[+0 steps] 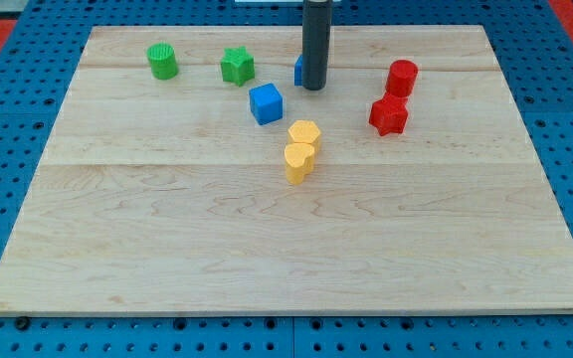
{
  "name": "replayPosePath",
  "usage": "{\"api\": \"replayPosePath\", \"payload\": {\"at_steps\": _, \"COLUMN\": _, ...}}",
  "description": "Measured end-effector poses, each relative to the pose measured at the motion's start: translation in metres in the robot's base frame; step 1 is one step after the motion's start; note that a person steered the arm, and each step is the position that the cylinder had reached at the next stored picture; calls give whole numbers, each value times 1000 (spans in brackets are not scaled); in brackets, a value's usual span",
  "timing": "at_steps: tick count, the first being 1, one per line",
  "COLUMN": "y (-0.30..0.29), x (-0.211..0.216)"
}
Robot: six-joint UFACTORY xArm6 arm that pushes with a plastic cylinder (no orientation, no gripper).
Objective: Push the cube slightly to the right side of the board
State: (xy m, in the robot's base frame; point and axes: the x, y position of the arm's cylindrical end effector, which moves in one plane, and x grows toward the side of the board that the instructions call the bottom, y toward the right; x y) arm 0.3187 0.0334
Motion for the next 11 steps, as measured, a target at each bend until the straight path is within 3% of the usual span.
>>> {"api": "replayPosePath", "payload": {"at_steps": 2, "y": -24, "x": 52}}
{"api": "replayPosePath", "payload": {"at_steps": 4, "y": -128, "x": 76}}
{"api": "replayPosePath", "payload": {"at_steps": 5, "y": -121, "x": 40}}
{"api": "replayPosePath", "payload": {"at_steps": 7, "y": -56, "x": 15}}
{"api": "replayPosePath", "payload": {"at_steps": 11, "y": 0, "x": 43}}
